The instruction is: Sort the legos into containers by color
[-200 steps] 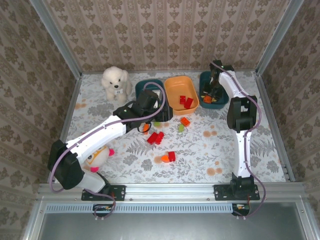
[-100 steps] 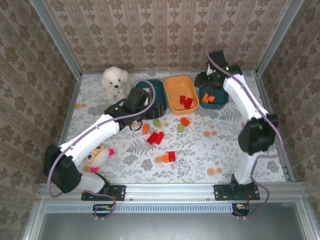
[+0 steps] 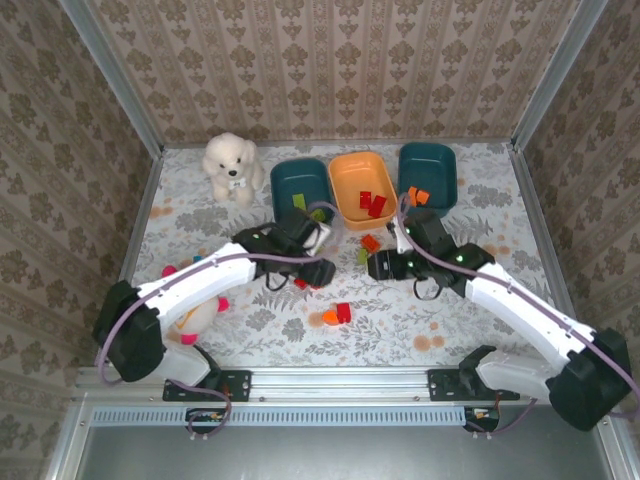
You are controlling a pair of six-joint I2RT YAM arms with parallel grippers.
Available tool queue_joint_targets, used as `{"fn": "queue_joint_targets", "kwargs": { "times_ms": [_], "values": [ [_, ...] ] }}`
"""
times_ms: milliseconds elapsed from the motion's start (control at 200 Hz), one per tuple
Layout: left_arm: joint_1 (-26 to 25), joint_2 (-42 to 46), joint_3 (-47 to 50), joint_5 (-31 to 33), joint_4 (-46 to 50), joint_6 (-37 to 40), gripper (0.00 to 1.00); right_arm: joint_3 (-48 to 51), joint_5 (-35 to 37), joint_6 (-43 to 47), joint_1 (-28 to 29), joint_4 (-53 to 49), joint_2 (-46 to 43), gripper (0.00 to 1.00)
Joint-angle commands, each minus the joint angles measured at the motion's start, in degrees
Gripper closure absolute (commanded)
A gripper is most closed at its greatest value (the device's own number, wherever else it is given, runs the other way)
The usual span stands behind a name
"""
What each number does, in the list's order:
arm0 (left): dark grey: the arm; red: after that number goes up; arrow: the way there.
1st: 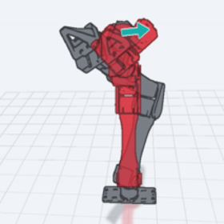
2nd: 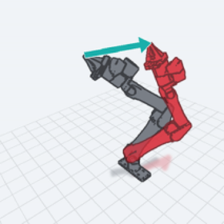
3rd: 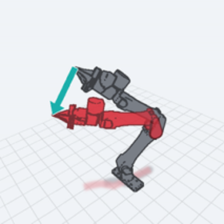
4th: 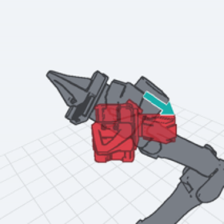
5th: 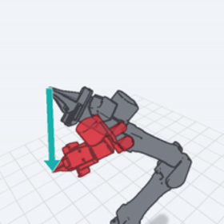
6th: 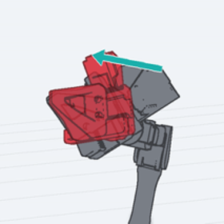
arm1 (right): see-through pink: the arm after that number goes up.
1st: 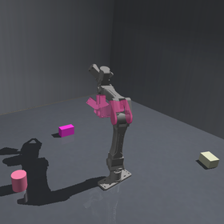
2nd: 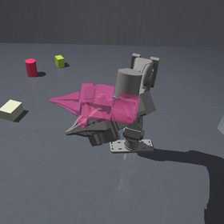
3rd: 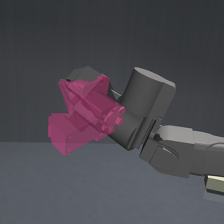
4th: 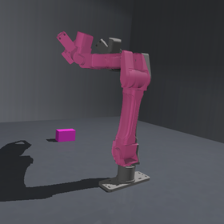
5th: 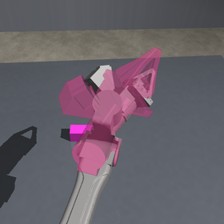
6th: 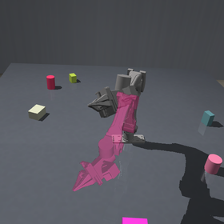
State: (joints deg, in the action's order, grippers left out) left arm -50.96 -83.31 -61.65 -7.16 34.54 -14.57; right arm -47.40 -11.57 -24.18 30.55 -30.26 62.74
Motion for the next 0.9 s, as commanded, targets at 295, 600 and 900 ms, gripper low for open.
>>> {"fn": "queue_joint_targets", "kwargs": {
  "times_ms": [295, 600, 900],
  "values": [
    [-12.51, -17.16, -9.85, -0.11, 6.58, 19.48, 0.26, 2.94, 3.06, -6.47, 0.04, -9.35, -14.29, 0.38],
    [-16.27, -22.08, -10.47, 9.13, 7.0, 19.59, 0.21, 3.1, 4.79, -9.72, -0.05, -13.62, -20.26, 0.37],
    [-17.77, -24.04, -9.94, 13.38, 7.16, 19.52, 0.24, 3.19, 3.85, -9.83, -0.13, -13.6, -20.04, 0.37]
  ]
}}
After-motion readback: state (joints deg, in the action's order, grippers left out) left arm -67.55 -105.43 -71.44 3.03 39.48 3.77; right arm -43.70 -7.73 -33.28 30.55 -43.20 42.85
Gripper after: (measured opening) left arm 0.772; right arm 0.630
